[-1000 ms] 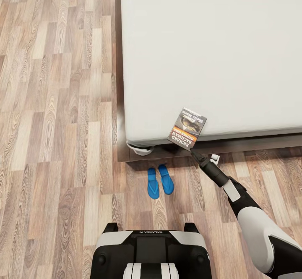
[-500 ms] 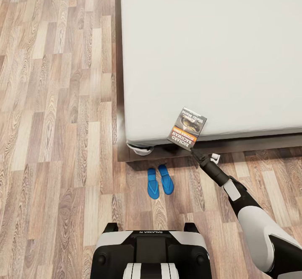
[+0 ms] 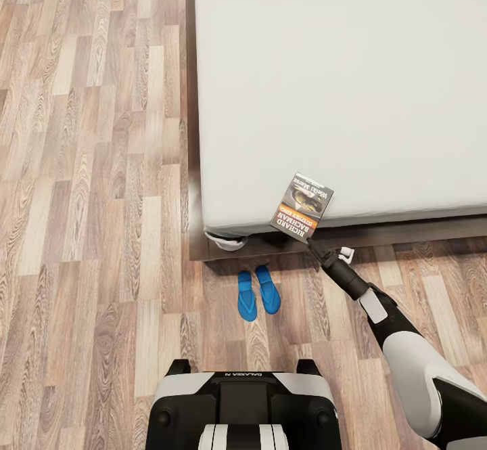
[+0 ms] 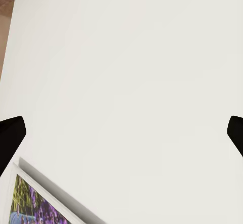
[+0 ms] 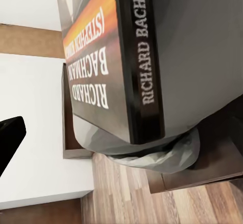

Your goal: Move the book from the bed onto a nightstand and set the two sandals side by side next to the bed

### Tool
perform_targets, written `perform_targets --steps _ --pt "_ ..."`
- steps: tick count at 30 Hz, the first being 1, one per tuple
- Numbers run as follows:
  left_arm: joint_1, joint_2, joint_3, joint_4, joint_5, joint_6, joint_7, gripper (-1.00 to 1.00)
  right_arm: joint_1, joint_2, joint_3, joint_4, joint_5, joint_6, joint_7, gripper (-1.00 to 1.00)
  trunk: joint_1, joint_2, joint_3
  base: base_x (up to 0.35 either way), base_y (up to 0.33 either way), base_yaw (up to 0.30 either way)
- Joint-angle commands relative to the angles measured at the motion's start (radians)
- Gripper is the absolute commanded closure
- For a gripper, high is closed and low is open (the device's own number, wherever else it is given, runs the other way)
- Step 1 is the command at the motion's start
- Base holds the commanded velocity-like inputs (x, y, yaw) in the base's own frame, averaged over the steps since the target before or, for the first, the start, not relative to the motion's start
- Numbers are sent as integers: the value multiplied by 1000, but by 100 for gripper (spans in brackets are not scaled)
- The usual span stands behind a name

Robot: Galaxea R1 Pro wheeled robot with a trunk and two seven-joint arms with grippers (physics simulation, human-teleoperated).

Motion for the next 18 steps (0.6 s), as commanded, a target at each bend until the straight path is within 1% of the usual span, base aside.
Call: perform_targets --steps 1,6,10,18 --pt "0 0 -8 0 8 -4 2 -100 -1 1 -2 1 -4 10 3 -100 0 0 0 0 0 0" --pt "0 0 -8 0 8 -4 2 -100 -1 2 2 1 -4 10 3 -100 0 0 0 0 0 0" --pt "0 0 -8 0 8 -4 2 -100 -1 3 16 1 -4 10 2 -100 0 0 0 0 0 0" --pt "0 0 -8 0 8 -4 2 -100 -3 4 28 1 -4 10 2 -100 0 0 0 0 0 0"
